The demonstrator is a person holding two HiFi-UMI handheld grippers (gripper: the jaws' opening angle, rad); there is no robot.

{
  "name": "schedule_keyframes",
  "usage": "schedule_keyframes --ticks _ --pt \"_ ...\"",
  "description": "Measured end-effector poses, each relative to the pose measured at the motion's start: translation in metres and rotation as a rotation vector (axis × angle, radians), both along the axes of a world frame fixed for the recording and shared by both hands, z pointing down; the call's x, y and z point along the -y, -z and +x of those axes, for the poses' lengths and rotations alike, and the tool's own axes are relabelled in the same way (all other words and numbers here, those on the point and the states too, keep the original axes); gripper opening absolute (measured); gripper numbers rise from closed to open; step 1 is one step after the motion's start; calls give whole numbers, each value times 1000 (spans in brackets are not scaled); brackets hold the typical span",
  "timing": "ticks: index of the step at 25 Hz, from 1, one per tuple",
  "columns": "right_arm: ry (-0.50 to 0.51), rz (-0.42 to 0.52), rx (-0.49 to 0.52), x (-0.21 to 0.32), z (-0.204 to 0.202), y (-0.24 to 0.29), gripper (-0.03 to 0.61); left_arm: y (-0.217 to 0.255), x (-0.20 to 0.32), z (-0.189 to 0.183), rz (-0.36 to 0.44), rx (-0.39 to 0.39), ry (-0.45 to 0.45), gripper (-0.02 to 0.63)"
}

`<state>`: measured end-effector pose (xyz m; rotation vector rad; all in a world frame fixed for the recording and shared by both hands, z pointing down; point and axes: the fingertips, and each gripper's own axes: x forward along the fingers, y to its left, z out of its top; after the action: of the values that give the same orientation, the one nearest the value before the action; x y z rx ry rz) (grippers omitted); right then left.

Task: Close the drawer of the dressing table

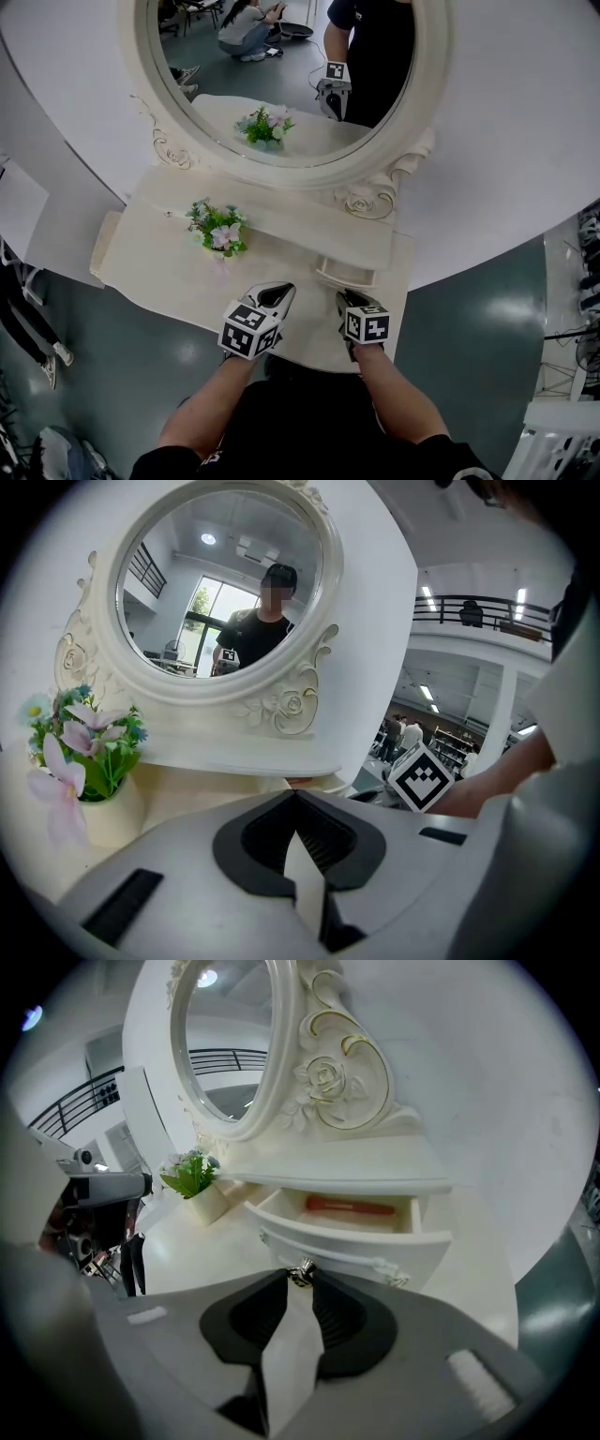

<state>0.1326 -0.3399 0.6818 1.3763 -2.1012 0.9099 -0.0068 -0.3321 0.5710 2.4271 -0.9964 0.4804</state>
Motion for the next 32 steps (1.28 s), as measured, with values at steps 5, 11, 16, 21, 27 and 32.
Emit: schedule_keyframes --ticks 5,11,16,21,27,32 --pt "0 15 7 7 4 7 94 0 1 3 -4 0 0 5" --pt "5 17 13 12 6 7 94 -2 3 7 -10 2 -1 6" --pt "11 19 9 19 8 7 94 -2 6 9 -16 4 3 5" --pt "16 21 10 28 10 5 94 -2 9 10 -18 5 8 6" --pt "23 17 8 36 11 1 94 1 12 14 -14 7 7 6" --pt "24 12 9 42 12 -3 94 -3 15 12 -23 15 14 5"
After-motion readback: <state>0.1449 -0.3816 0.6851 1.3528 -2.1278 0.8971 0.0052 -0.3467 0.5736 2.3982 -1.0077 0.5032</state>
